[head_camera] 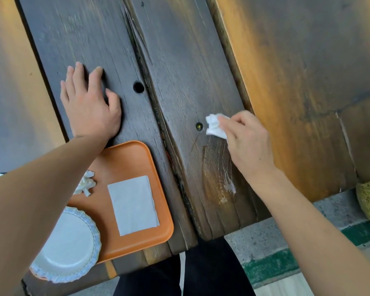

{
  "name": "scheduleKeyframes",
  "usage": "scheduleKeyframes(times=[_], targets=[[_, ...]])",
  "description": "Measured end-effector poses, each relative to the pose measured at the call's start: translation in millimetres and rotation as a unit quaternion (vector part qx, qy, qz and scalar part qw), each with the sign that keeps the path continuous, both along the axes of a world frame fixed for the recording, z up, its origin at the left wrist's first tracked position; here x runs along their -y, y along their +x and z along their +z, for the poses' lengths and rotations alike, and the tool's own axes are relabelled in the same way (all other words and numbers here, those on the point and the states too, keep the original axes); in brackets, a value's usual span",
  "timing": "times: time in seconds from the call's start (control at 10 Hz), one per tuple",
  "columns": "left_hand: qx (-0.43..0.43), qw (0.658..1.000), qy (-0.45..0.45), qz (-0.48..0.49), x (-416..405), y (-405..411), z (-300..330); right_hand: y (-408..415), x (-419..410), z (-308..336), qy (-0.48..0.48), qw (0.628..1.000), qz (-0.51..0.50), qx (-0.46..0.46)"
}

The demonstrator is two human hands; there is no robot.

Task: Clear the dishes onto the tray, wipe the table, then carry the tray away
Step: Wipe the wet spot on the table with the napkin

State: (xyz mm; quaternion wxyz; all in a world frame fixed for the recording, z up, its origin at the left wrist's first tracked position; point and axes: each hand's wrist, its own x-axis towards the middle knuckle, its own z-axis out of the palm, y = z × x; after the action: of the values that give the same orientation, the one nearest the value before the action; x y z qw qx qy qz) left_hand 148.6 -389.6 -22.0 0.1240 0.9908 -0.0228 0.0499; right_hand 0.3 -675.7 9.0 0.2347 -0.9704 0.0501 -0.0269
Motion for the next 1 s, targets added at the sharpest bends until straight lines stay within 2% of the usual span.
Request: scheduleKeyframes(times=[0.1, 0.2, 0.3, 0.4, 0.5, 0.6, 0.7, 0.8, 0.9, 1.0], targets=[[0.001, 1.000, 0.000, 0.001, 0.6, -0.5, -0.2, -5.7, -23.7, 1.8, -0.008, 0.999, 0.037, -0.031], [0.002, 1.000, -0.001, 0.000, -0.6, -0.3, 0.2, -59.1, -41.0, 5.1, 0.020, 0.990, 0.121, -0.073], [0.006, 1.000, 0.002, -0.002, -1.5, -0.2, -0.3, -118.3, -28.2, 8.2, 0.024, 0.983, 0.152, -0.097], [0.005, 1.000, 0.002, 0.001, -0.6, 0.1, -0.1, -133.2, 7.4, 3.8, -0.031, 0.984, 0.168, -0.056], [0.007, 1.000, 0.004, 0.002, -0.3, 0.4, -0.7, -81.4, 37.1, -1.5, -0.042, 0.996, 0.077, -0.035], [0.008, 1.000, 0.003, 0.001, 0.1, 0.1, -0.6, -3.5, 32.4, -4.1, -0.048, 0.999, 0.009, -0.003], [0.007, 1.000, 0.000, 0.000, 0.1, -0.3, -0.1, 29.0, -5.2, -0.5, -0.016, 0.999, 0.033, -0.008], [0.004, 1.000, -0.005, -0.002, -0.4, -0.2, 0.2, -18.5, -35.3, 0.3, 0.039, 0.990, 0.128, -0.042], [0.006, 1.000, -0.002, -0.001, -1.1, 0.3, 0.0, -93.6, -32.3, 12.2, 0.094, 0.972, 0.165, -0.137], [0.008, 1.000, 0.003, -0.002, -0.8, -0.4, -1.1, -130.2, 3.6, 20.0, 0.067, 0.972, 0.177, -0.139]])
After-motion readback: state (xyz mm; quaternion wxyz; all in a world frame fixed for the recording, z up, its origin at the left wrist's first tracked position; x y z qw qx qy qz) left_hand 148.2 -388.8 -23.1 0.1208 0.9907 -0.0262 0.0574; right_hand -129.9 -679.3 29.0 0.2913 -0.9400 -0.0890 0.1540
